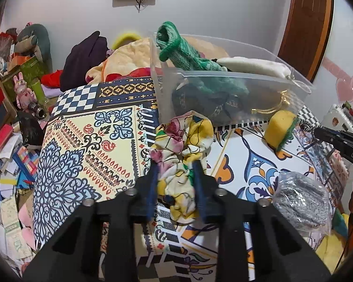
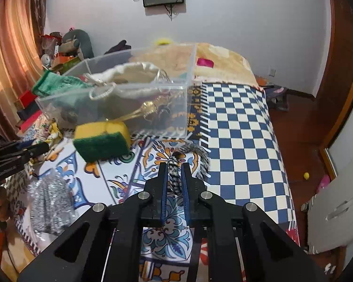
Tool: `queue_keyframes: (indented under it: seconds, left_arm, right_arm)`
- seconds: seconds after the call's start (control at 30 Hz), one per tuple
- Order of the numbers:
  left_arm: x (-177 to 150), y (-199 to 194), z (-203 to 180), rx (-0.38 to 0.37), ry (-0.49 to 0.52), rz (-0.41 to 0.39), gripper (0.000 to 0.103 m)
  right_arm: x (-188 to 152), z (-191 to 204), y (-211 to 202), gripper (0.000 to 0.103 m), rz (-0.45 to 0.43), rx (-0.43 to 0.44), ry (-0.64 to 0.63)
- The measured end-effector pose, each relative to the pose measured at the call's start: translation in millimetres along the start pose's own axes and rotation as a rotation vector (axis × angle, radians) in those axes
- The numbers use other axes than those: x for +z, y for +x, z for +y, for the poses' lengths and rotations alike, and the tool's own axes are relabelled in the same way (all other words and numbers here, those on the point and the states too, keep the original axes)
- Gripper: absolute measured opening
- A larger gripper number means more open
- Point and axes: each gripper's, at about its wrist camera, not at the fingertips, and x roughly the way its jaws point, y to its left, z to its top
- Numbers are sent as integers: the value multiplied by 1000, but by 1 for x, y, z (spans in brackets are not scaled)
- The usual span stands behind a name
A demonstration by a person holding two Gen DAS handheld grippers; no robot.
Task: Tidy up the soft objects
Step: 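Grasp the floral scarf with the left tool while the right tool grasps the braided cord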
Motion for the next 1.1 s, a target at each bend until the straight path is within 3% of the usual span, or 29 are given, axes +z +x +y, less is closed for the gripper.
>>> queue_keyframes:
  seconds: [0.07,0.37,0.7,0.83,0.9,0.97,1.1]
  left_arm:
    - [-2,-6,-1,-1,-2,-12,21]
    - [1,-50,-22,-28,34,-111,19]
    - [37,-88,-47,-58,97,-249,19]
    - [51,-90,-51,-54,103,-278,20]
    - [55,-88,-52,-63,98,-279,20]
    - [56,-85,-51,-72,95,-274,20]
    - [54,-78,-53,-70,101,-259,20]
  right_arm:
    - [1,1,-8,10,-18,4,-3]
    - [12,9,-42,9,-114,26,-26]
    - [33,18,-72,9,-214,35,-65]
    - [32,15,-67,10,-191,16,-60]
    - [29,7,-54,23,-134,28,-31]
    - [25,3,-41,59,-96,13,-19]
    - [15,-3,-11,62,-23,-11,-21]
